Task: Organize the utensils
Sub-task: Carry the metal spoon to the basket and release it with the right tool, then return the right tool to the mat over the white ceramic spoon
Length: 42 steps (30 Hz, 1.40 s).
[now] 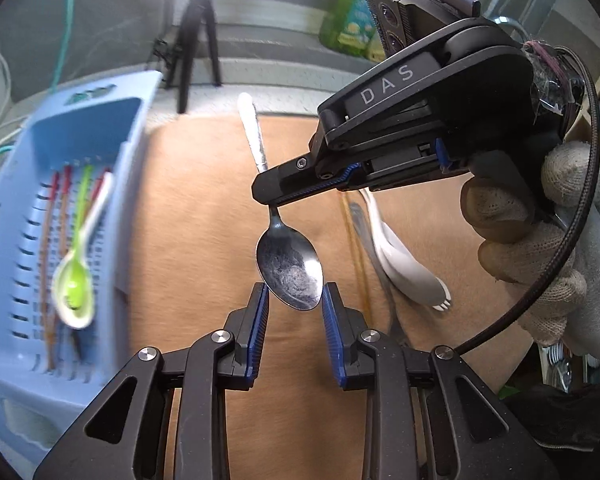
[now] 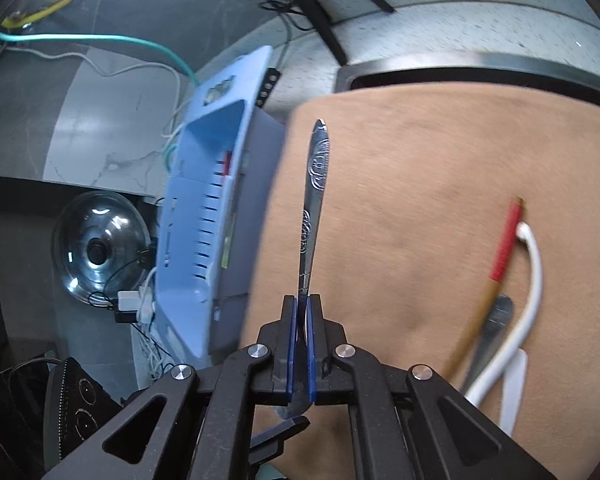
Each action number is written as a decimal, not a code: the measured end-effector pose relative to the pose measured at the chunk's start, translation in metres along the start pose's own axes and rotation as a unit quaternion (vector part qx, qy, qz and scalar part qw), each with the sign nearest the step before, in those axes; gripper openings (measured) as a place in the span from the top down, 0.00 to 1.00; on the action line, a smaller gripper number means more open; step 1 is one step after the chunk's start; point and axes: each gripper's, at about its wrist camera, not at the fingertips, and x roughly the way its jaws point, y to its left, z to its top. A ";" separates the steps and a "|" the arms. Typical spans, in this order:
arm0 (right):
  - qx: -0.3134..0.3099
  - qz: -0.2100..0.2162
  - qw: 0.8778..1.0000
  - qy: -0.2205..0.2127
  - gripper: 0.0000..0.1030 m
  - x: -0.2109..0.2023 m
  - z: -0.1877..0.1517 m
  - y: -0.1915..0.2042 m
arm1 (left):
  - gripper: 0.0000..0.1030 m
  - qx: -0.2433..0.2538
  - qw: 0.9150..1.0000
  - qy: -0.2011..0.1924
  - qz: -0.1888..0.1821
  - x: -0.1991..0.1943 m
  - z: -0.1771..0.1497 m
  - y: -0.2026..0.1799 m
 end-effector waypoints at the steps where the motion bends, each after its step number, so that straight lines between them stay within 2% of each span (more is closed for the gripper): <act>1: -0.005 0.003 1.000 0.000 0.96 0.002 0.002 0.007 | 0.75 -0.004 1.000 -0.003 0.002 -0.005 0.000 0.005; 9: -0.034 0.022 0.999 0.010 0.96 0.037 0.021 0.066 | 0.75 -0.041 0.999 -0.021 0.024 -0.038 -0.002 0.055; 18: -0.053 0.026 0.998 0.036 0.96 0.095 0.038 0.115 | 0.76 -0.091 0.995 -0.012 0.040 -0.049 -0.007 0.119; 26: -0.050 0.018 0.997 0.053 0.96 0.129 0.048 0.127 | 0.77 -0.109 0.993 0.008 0.054 -0.044 -0.013 0.152; 32: -0.050 0.008 0.997 0.060 0.96 0.147 0.050 0.130 | 0.77 -0.121 0.990 0.022 0.065 -0.042 -0.017 0.160; 42: -0.066 -0.009 0.996 0.054 0.92 0.149 0.050 0.137 | 0.77 -0.122 0.988 0.025 0.088 -0.042 -0.013 0.165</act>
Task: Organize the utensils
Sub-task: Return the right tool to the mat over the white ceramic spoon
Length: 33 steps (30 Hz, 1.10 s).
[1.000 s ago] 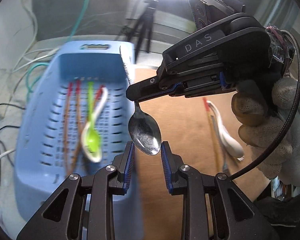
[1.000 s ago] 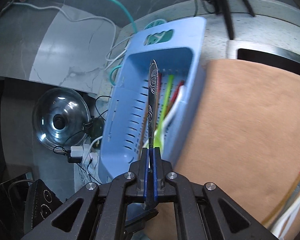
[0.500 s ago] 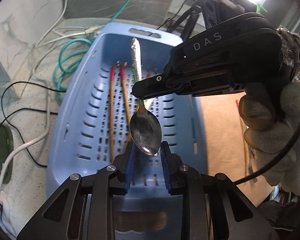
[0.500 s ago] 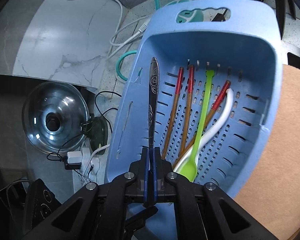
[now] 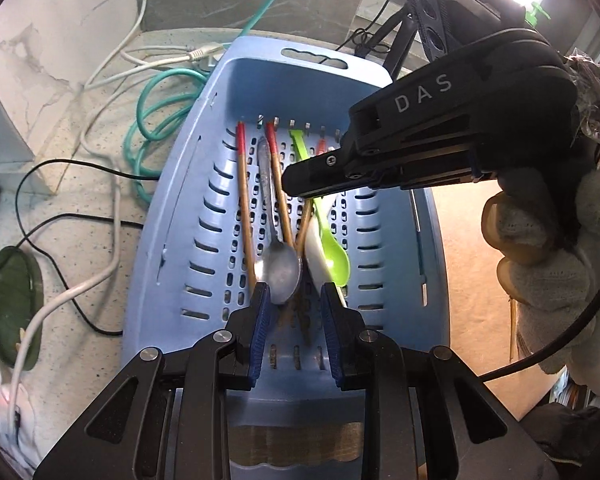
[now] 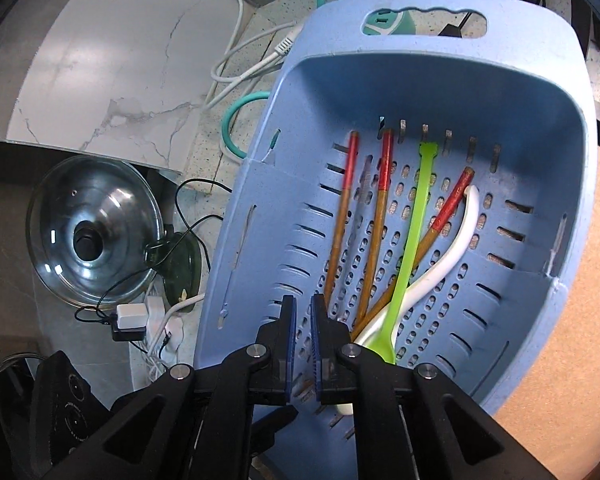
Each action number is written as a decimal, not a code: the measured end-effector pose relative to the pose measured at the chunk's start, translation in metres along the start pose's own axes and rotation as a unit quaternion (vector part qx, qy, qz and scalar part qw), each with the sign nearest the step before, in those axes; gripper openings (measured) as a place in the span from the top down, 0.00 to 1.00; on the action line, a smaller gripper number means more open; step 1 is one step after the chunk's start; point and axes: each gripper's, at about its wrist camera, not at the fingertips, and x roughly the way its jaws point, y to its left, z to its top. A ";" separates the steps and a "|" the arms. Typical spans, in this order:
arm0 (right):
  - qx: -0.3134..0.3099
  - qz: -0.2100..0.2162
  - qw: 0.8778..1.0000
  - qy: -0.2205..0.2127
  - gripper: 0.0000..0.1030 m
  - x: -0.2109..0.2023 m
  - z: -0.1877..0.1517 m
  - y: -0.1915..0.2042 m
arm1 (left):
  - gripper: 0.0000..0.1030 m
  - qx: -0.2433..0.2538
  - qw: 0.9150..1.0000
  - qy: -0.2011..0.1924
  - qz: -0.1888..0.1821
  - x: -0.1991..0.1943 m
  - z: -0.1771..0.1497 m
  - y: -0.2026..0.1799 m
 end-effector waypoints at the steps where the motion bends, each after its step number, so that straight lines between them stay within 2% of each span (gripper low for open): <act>1: -0.002 -0.001 1.000 -0.002 0.91 -0.002 0.000 0.000 | 0.77 -0.001 1.000 -0.002 -0.001 -0.001 0.000 0.000; 10: -0.018 0.001 1.000 -0.016 0.90 -0.030 -0.008 0.000 | 0.77 0.000 1.000 -0.019 0.004 -0.019 0.000 -0.017; 14: -0.026 0.009 0.999 -0.030 0.84 -0.057 -0.018 -0.004 | 0.77 0.012 0.999 -0.032 0.001 -0.031 0.004 -0.032; 20: -0.033 0.012 0.997 -0.062 0.83 -0.107 -0.037 -0.020 | 0.76 0.028 0.999 -0.040 -0.019 -0.035 0.007 -0.063; 26: -0.023 0.000 0.995 -0.093 0.79 -0.160 -0.060 -0.061 | 0.76 0.043 0.998 -0.031 -0.042 -0.026 0.004 -0.098; 33: 0.015 -0.021 0.992 -0.126 0.78 -0.213 -0.093 -0.123 | 0.76 0.068 0.995 -0.012 -0.070 -0.010 -0.001 -0.139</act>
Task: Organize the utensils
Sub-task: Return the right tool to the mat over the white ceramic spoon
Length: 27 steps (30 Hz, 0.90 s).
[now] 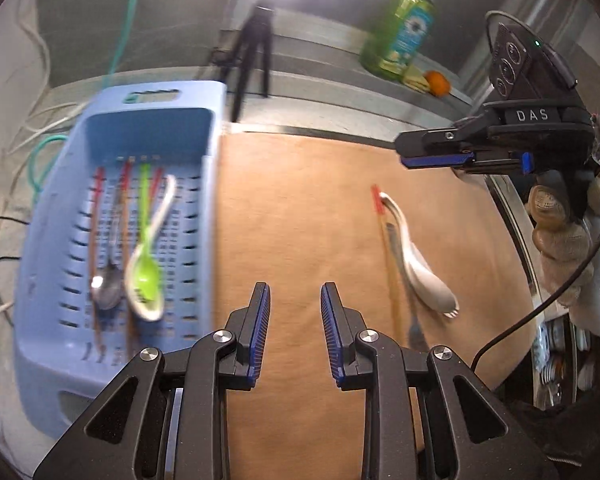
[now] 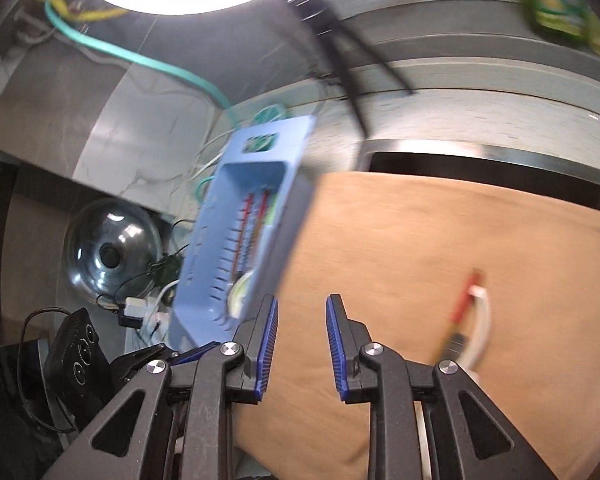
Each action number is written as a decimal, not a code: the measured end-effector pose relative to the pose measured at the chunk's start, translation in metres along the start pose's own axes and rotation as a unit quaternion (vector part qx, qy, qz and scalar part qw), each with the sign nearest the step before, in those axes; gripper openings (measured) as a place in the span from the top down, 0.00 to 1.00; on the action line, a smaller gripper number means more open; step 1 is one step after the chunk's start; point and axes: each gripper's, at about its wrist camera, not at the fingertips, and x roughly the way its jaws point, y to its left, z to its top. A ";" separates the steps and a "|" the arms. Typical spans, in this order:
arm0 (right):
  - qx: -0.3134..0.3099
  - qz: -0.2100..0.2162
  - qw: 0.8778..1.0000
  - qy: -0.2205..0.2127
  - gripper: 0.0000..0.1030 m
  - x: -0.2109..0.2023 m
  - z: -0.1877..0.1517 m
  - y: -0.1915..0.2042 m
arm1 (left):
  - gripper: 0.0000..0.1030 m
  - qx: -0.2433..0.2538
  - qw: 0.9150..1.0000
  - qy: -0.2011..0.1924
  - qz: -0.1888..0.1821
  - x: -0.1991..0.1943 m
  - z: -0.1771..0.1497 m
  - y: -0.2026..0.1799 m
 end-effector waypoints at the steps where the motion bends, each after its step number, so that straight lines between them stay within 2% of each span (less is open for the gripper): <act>1: 0.004 -0.004 1.000 -0.003 0.78 -0.005 -0.002 -0.007 | 0.76 0.005 1.000 0.004 -0.006 0.005 0.001 -0.007; 5: 0.026 -0.026 0.999 -0.013 0.78 -0.025 -0.016 -0.043 | 0.76 0.020 0.999 0.019 -0.022 0.019 0.002 -0.029; 10: 0.067 -0.026 0.997 -0.011 0.78 -0.036 -0.035 -0.081 | 0.76 0.045 0.997 0.040 -0.040 0.034 0.003 -0.056; 14: 0.078 -0.026 0.997 -0.008 0.78 -0.040 -0.049 -0.095 | 0.76 0.058 0.996 0.047 -0.053 0.042 0.003 -0.076; 16: 0.083 -0.023 0.996 -0.006 0.78 -0.042 -0.054 -0.102 | 0.71 0.060 0.995 0.046 -0.057 0.045 0.004 -0.086; 24: 0.095 -0.016 0.995 -0.002 0.78 -0.048 -0.069 -0.126 | 0.71 0.082 0.992 0.048 -0.087 0.064 0.015 -0.131; 27: 0.100 -0.010 0.995 -0.004 0.78 -0.051 -0.072 -0.135 | 0.71 0.096 0.990 0.059 -0.081 0.076 0.017 -0.144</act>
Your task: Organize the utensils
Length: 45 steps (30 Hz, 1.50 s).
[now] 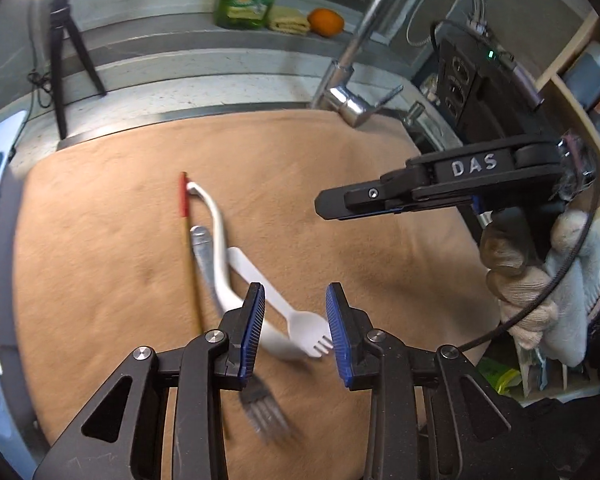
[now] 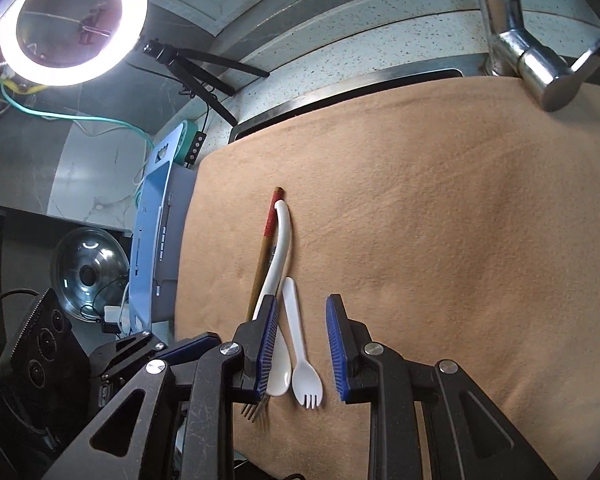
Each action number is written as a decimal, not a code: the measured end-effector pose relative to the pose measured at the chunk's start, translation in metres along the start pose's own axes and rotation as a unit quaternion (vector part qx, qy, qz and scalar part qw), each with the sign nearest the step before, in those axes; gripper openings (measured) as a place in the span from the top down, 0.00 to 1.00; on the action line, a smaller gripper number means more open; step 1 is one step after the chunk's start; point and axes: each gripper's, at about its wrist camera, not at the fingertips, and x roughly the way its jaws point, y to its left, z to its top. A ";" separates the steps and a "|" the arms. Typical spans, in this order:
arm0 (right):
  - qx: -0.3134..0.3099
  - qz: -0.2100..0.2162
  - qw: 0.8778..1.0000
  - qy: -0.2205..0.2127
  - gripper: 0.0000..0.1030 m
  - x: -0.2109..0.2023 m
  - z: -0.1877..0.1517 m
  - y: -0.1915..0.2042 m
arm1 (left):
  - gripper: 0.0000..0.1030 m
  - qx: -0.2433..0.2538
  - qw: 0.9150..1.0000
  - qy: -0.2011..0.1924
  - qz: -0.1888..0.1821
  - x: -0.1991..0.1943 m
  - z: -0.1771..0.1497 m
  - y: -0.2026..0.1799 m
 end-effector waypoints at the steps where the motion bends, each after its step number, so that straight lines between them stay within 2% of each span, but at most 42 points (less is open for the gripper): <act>1: 0.002 0.003 1.000 0.000 0.78 -0.001 0.000 -0.003 | 0.71 0.004 1.000 0.004 0.004 0.003 0.000 -0.002; 5: 0.007 0.011 1.000 0.001 0.78 0.000 0.000 -0.010 | 0.71 0.008 0.999 0.033 0.006 0.018 -0.001 -0.004; 11: 0.018 0.027 0.999 0.013 0.78 0.010 0.005 -0.018 | 0.71 0.008 0.998 0.050 0.024 0.023 -0.004 -0.001; 25: 0.003 0.051 0.998 0.036 0.78 0.056 0.026 0.005 | 0.71 -0.018 0.996 0.060 0.065 0.017 -0.009 0.028; 35: 0.007 0.067 0.996 0.053 0.78 0.083 0.033 0.010 | 0.71 -0.035 0.994 0.062 0.081 0.013 -0.017 0.044; 45: 0.008 0.070 0.996 0.057 0.82 0.090 0.033 0.015 | 0.71 -0.047 0.994 0.049 0.087 0.003 -0.024 0.033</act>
